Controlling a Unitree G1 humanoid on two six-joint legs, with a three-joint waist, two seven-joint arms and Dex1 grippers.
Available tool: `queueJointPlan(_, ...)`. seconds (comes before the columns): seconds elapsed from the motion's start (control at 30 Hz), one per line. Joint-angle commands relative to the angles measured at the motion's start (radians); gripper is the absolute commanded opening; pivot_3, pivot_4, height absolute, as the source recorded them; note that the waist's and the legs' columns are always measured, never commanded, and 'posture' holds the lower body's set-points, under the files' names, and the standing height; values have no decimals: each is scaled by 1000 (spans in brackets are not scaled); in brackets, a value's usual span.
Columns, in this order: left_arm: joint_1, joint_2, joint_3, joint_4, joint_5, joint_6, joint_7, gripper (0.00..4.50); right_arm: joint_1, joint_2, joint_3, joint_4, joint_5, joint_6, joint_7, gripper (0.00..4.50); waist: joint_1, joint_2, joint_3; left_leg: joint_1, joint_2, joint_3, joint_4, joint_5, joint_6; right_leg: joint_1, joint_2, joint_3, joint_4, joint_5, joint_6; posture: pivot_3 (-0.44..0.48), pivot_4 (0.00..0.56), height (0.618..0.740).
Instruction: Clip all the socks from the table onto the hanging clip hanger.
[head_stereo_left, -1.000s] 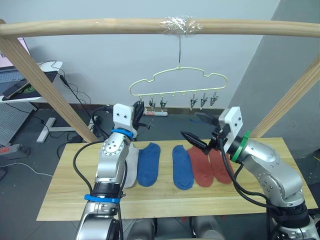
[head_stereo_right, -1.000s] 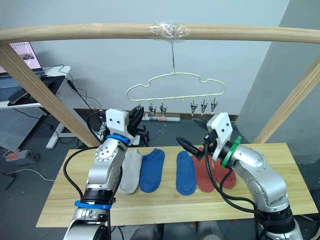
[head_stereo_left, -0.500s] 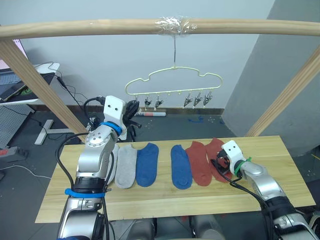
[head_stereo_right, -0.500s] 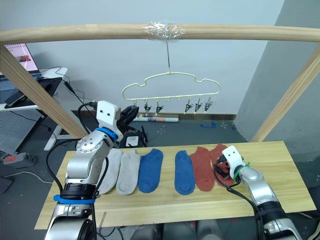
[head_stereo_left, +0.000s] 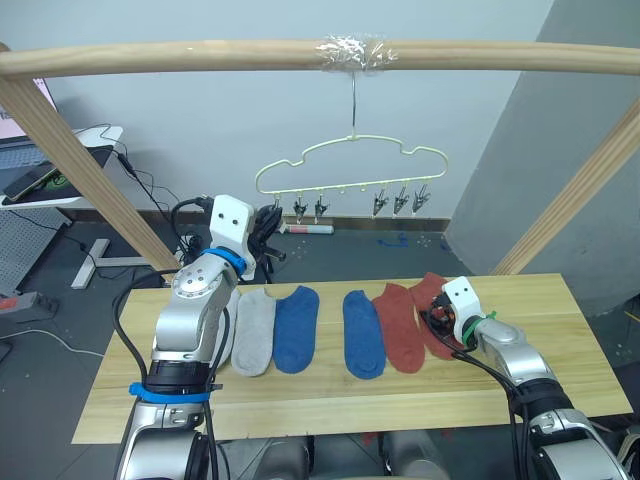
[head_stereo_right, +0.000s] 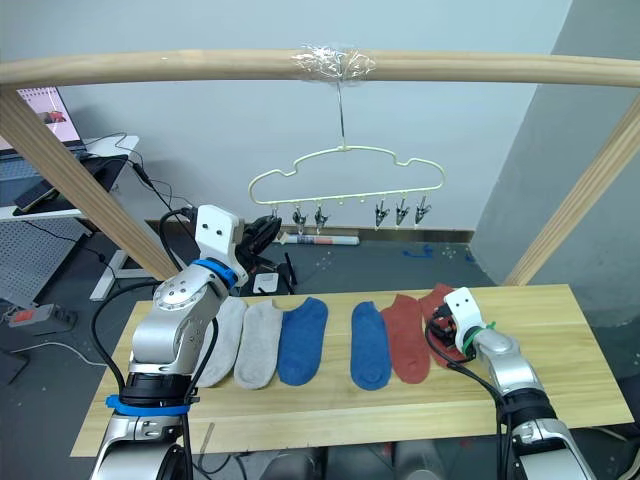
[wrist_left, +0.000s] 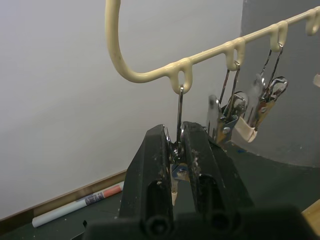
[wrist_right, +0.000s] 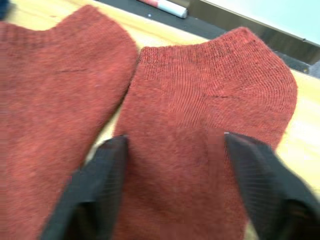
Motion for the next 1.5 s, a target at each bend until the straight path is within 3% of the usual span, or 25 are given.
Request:
queueJointPlan(0.03,-5,2,29,-25,-4,-5,15,121,61,-18,-8,2,-11,55,5,1797,3,0,-2,0,0,0,0,0,0,0,0,0,0,0,0,-83,148,740)
queueJointPlan(0.2,-15,-4,33,-13,-24,11,9,121,104,-49,-11,-79,-18,60,26,79,9,-1,-3,0,0,0,1,0,0,0,0,0,0,0,1,-90,150,740)
queueJointPlan(0.33,-34,-36,105,-23,-169,160,12,121,174,-99,-9,-285,-15,53,59,30,18,-1,-3,0,0,0,1,0,0,0,0,0,0,0,2,-92,149,740)
queueJointPlan(0.5,-81,-96,296,-2,-499,469,94,121,250,-143,12,-703,31,163,129,30,1,0,-2,-2,1,2,2,0,0,-2,0,1,1,-2,5,-100,152,740)
queueJointPlan(0.7,-100,-139,430,-18,-789,683,222,121,190,-6,115,-1025,126,370,95,30,-6,-1,-2,-1,9,2,2,0,-1,-2,8,1,0,0,6,-108,154,740)
queueJointPlan(0.97,-101,-138,410,-47,-897,736,286,121,28,160,206,-997,111,430,18,30,5,-1,-2,-1,11,2,2,1,-3,-3,11,2,0,2,1,-106,154,740)
queueJointPlan(1.5,-85,-121,382,-57,-921,713,297,121,-84,235,271,-872,62,352,-12,30,16,-1,-2,-1,12,4,2,1,-4,-5,13,3,-1,5,-4,-90,152,740)
